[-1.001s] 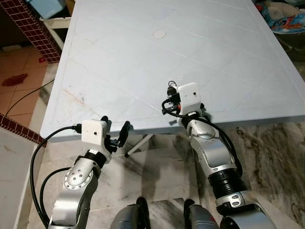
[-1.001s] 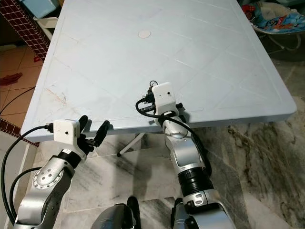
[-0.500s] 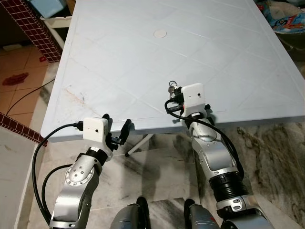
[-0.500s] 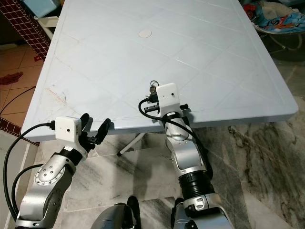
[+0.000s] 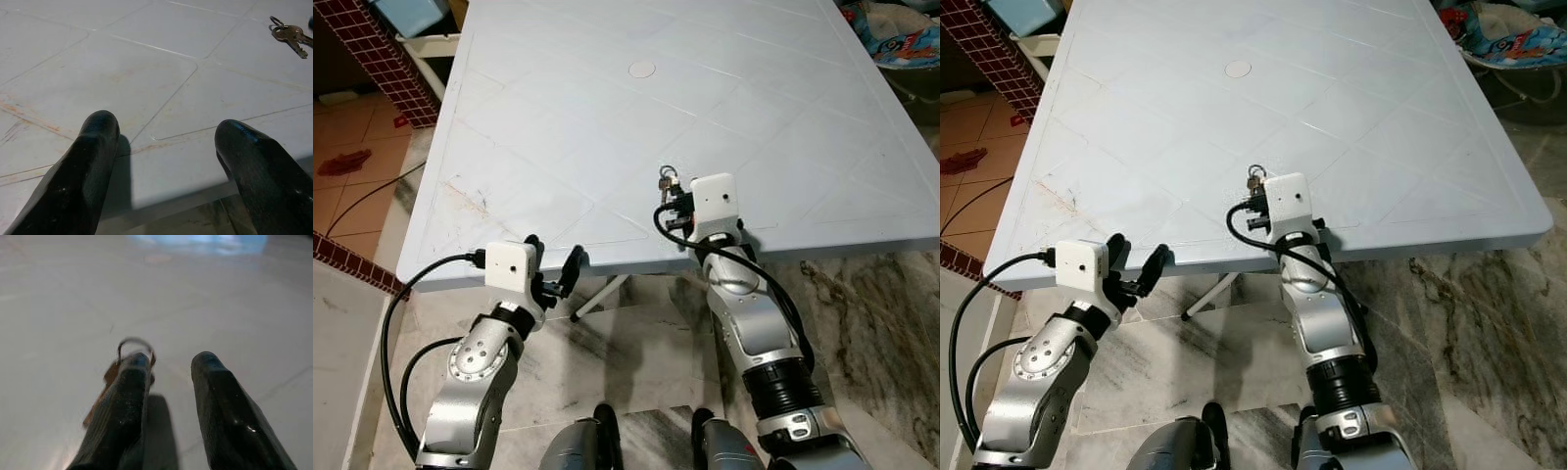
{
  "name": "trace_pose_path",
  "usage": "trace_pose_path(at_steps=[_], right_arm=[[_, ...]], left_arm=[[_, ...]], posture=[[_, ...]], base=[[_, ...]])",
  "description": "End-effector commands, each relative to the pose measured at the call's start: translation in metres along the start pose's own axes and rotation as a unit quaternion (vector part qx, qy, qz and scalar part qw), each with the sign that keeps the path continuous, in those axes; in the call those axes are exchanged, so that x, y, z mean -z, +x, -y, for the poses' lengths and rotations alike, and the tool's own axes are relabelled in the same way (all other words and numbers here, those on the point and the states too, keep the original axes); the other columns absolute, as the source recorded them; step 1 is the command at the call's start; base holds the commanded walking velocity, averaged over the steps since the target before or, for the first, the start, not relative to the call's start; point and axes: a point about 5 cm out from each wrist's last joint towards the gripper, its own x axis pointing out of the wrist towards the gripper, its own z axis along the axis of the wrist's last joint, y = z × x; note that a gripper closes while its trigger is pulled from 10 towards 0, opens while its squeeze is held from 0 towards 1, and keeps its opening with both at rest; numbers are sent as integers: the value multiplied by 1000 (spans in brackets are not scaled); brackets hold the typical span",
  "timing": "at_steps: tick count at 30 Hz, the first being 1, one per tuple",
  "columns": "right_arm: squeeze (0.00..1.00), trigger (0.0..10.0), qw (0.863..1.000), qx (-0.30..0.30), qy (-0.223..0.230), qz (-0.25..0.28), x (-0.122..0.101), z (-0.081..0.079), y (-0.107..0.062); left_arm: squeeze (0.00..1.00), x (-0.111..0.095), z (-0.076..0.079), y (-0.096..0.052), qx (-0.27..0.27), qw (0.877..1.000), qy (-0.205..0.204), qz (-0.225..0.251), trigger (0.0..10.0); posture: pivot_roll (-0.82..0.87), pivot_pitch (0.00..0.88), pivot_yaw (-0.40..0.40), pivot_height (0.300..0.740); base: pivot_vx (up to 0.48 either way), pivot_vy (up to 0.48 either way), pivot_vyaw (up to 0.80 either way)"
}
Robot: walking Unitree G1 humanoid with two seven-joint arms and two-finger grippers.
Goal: Hang keys on a hook
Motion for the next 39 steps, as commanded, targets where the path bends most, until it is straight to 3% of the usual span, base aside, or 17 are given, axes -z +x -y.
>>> trace_pose_path(at_steps=[1, 14, 20, 30, 31, 32, 33, 34, 35, 36, 39], right_arm=[[1000, 10000, 1000, -10, 0, 11, -4, -4, 2], [1000, 10000, 999, -29, 24, -9, -1, 1, 15], [1000, 10000, 998, -53, 10, -24, 12, 1, 18], [1000, 10000, 995, -88, 6, -41, 19, -12, 19], [957, 10000, 995, -91, 4, -43, 20, -13, 19], [141, 10000, 995, -90, 3, -45, 21, -14, 20], [0, 10000, 995, -90, 3, -46, 21, -14, 20], [0, 3882, 995, -91, 7, -49, 22, -14, 21], [0, 3882, 994, -92, 9, -51, 23, -14, 21], [0, 0, 994, -94, 20, -52, 23, -14, 21], [0, 0, 993, -101, 33, -58, 24, -15, 22]], left_arm=[[0, 3, -2, -2, -2, 1000, 5, -6, 10000], [0, 3, -1, -3, 0, 1000, 5, -7, 10000], [0, 3, -1, -4, -1, 1000, 6, -9, 10000], [0, 4, 0, -4, -2, 1000, 5, -9, 10000], [0, 4, 0, -4, -2, 1000, 5, -9, 10000], [0, 4, 0, -4, -2, 1000, 4, -9, 10000], [0, 4, 0, -4, -2, 1000, 4, -9, 10000], [0, 4, 0, -4, -2, 1000, 4, -9, 10000], [0, 4, 0, -4, -2, 1000, 4, -9, 10000], [0, 4, 0, -4, -2, 1000, 4, -9, 10000], [0, 4, 0, -5, -2, 1000, 4, -9, 10000]], posture=[[10, 268, 157, 740], [13, 273, 158, 740], [19, 277, 157, 740], [21, 275, 150, 740], [21, 275, 150, 740], [21, 274, 150, 740], [21, 274, 150, 740], [21, 274, 149, 740], [22, 274, 149, 740], [23, 274, 149, 740], [25, 275, 148, 740]], base=[[0, 0, 0], [0, 0, 0], [0, 0, 0], [0, 0, 0], [0, 0, 0], [0, 0, 0], [0, 0, 0], [0, 0, 0], [0, 0, 0], [0, 0, 0], [0, 0, 0]])
